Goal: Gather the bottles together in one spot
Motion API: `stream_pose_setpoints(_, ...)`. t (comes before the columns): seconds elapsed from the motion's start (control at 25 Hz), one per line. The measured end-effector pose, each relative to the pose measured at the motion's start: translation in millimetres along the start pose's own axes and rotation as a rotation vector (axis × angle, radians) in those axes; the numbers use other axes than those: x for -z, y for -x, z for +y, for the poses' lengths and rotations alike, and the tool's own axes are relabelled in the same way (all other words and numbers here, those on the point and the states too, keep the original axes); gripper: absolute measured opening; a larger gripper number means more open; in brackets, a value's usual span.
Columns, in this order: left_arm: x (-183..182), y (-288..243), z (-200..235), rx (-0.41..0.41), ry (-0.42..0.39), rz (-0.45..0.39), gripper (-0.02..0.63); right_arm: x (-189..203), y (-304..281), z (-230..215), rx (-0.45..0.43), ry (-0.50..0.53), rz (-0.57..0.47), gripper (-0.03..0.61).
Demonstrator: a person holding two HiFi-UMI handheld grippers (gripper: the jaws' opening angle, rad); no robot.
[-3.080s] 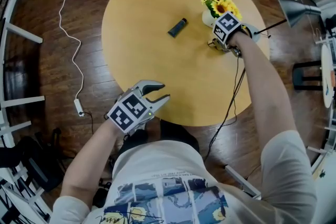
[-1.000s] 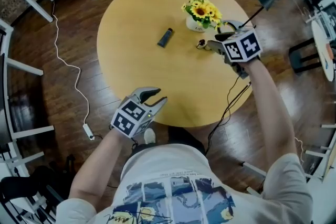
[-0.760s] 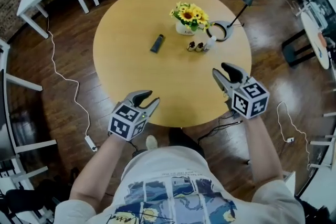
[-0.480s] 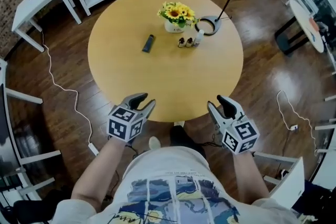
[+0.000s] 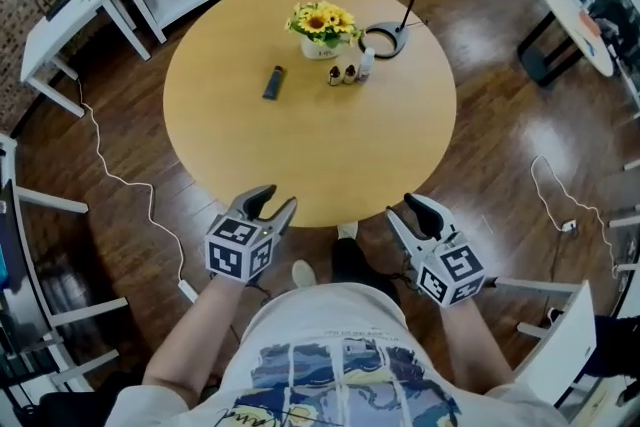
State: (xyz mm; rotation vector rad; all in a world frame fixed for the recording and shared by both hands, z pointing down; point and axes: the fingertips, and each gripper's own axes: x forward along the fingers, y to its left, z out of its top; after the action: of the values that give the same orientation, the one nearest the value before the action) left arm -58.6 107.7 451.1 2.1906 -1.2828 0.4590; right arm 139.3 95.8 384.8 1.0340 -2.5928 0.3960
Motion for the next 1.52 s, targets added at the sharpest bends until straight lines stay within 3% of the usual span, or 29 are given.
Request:
stream_pose_setpoints(0.16,-1.8,-13.0,20.7,-0.032,-0.018,0.013,0.170,5.1,-7.0,-3.7,-0.031,-0.002,0.022,0.204)
stream_pose_setpoints(0.32,-16.7,-47.8,71.9,-0.131,-0.054,0.049,0.181,3.5,-21.9,-22.6,-0.063,-0.001,0.047,0.214)
stream_pose_setpoints(0.68,-72.8,-172.5,207.8,-0.339,-0.059,0.139,0.192,-7.9,-66.4,-75.3,-0.137,-0.018,0.115,0.238)
stream_pose_setpoints(0.88,-71.3,-240.3,268.5,-0.409,-0.090,0.236,0.220,-2.7,-78.2,-101.3,-0.147,-0.017,0.164,0.238)
stream_pose_setpoints(1.16,-62.1,-283.3,311.3,-0.437,-0.080,0.305,0.228,3.9,-85.9,-135.1,-0.126,-0.047,0.204,0.238)
stream_pose_setpoints(1.28,-60.7,-290.0,299.6,-0.357,-0.048,0.305,0.150,5.2,-90.8,-140.5,-0.131,-0.049,0.213,0.238)
stream_pose_setpoints(1.52,-71.0,-267.8,273.1,-0.303,-0.095,0.298,0.144,-4.8,-111.3,-130.0,-0.175,-0.008,0.186,0.238)
